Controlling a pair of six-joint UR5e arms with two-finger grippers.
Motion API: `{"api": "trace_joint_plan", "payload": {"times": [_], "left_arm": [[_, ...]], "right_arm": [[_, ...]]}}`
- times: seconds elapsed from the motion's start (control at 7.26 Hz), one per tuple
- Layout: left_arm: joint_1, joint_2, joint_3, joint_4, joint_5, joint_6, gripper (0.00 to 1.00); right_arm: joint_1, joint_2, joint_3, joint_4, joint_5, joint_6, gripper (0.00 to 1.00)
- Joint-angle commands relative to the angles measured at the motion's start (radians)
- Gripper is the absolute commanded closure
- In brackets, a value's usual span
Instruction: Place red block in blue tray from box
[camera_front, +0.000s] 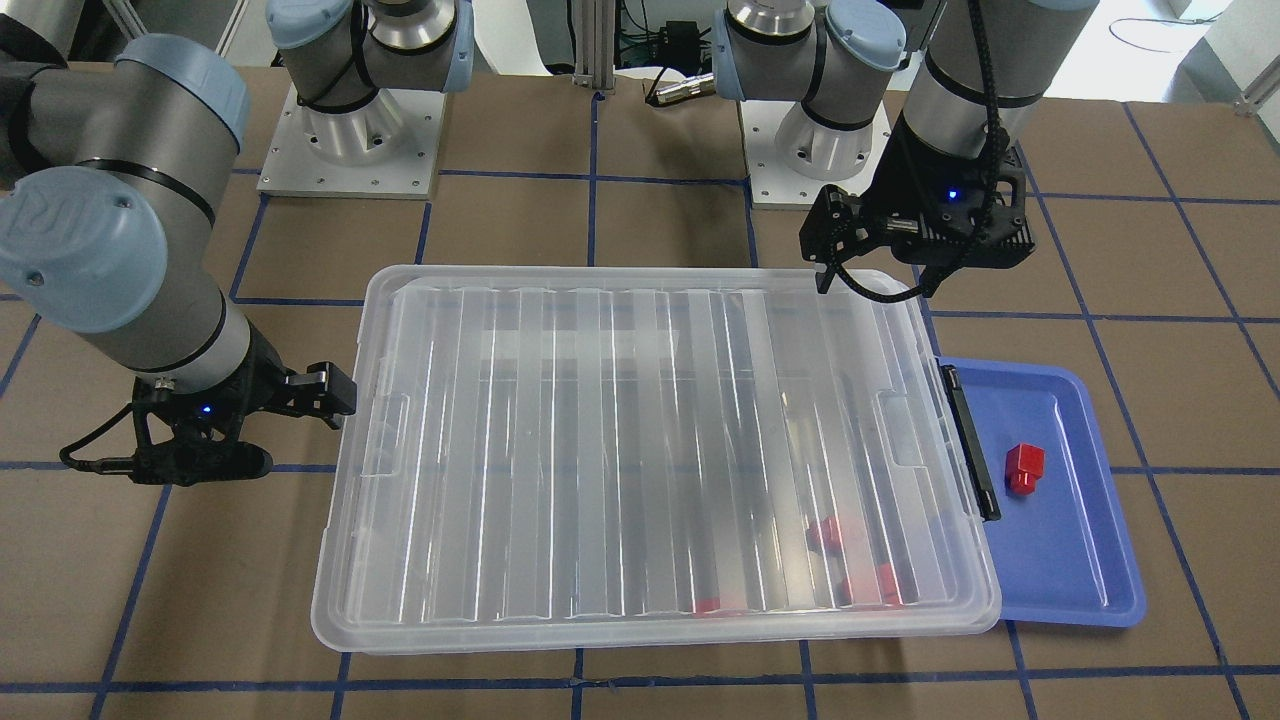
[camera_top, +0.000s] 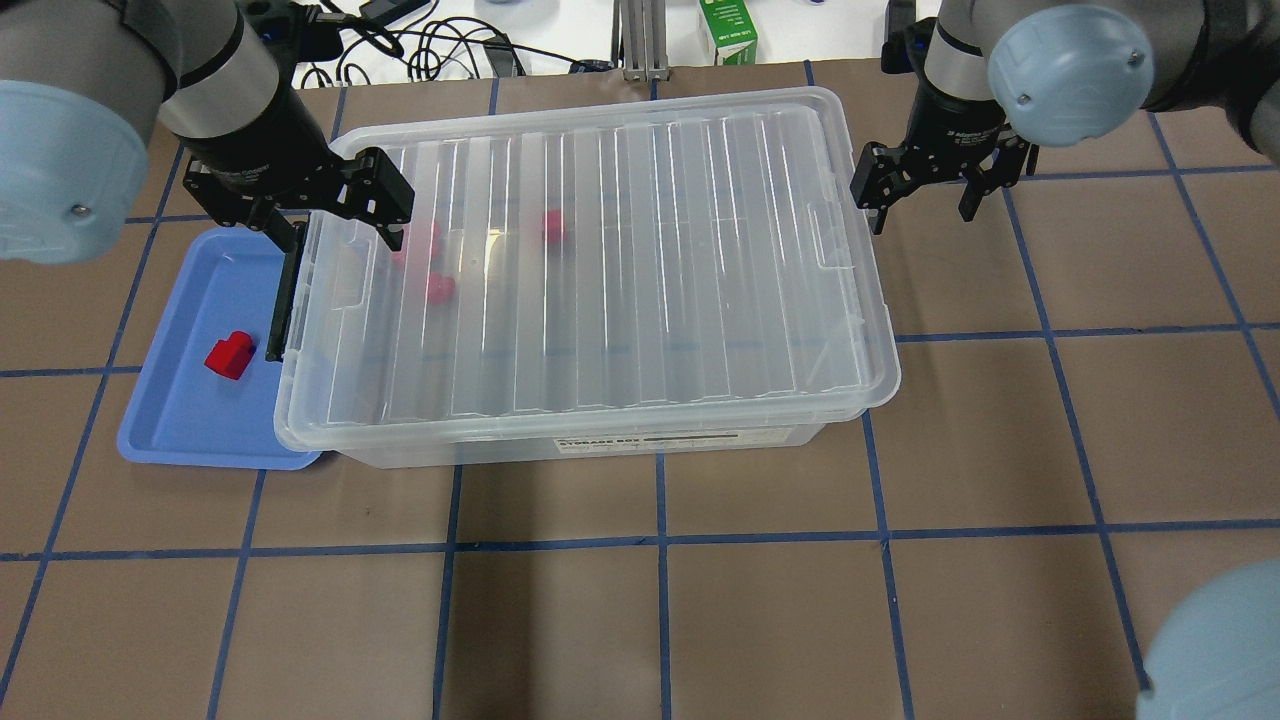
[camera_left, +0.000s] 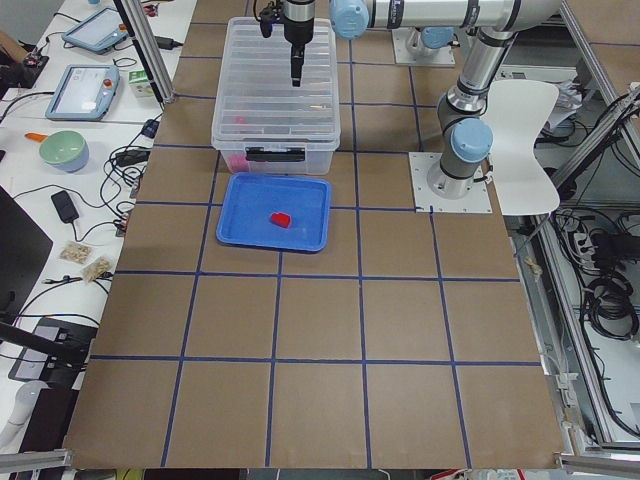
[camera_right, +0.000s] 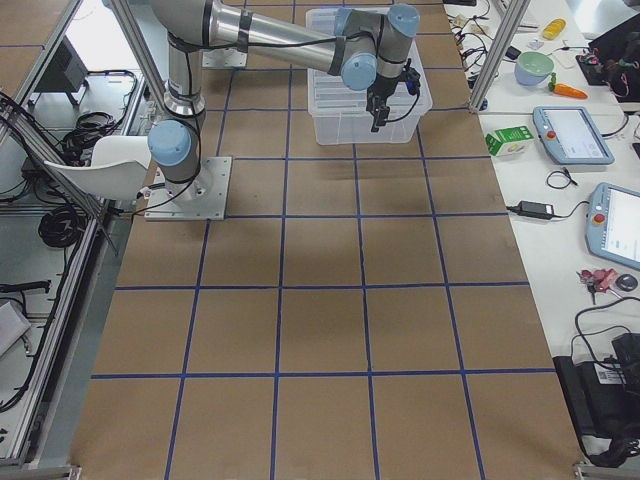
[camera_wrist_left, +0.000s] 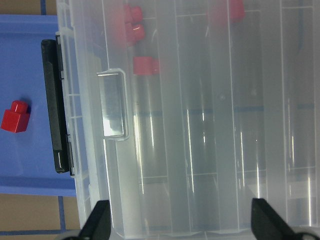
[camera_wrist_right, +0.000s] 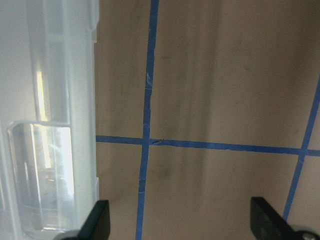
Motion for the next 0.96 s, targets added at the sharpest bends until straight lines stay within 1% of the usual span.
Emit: {"api": "trace_joint_plan", "payload": {"times": [0.0, 0.28, 0.41, 0.55, 0.69, 0.83], "left_arm": [[0.000, 0.006, 0.000, -0.001, 0.003, 0.001, 0.00], [0.005, 0.004, 0.006, -0.001, 0.001, 0.001, 0.00], [0.003, 0.004, 0.012, -0.007, 0.016, 0.007, 0.00], [0.002, 0.004, 0.012, -0.008, 0.009, 0.007, 0.00], [-0.001, 0.001, 0.012, -0.008, 0.007, 0.006, 0.00], [-0.001, 0.000, 0.014, -0.008, 0.007, 0.006, 0.00]], "right_arm": [[-0.008, -0.061, -0.038, 0.026, -0.006, 0.001, 0.00], [0.001, -0.180, -0.033, 0.109, 0.005, 0.003, 0.00], [0.003, -0.200, -0.024, 0.155, 0.005, 0.016, 0.00], [0.006, -0.213, -0.032, 0.183, 0.033, 0.048, 0.00], [0.004, -0.213, -0.026, 0.186, 0.126, 0.096, 0.00], [0.006, -0.213, -0.022, 0.186, 0.121, 0.148, 0.00]]}}
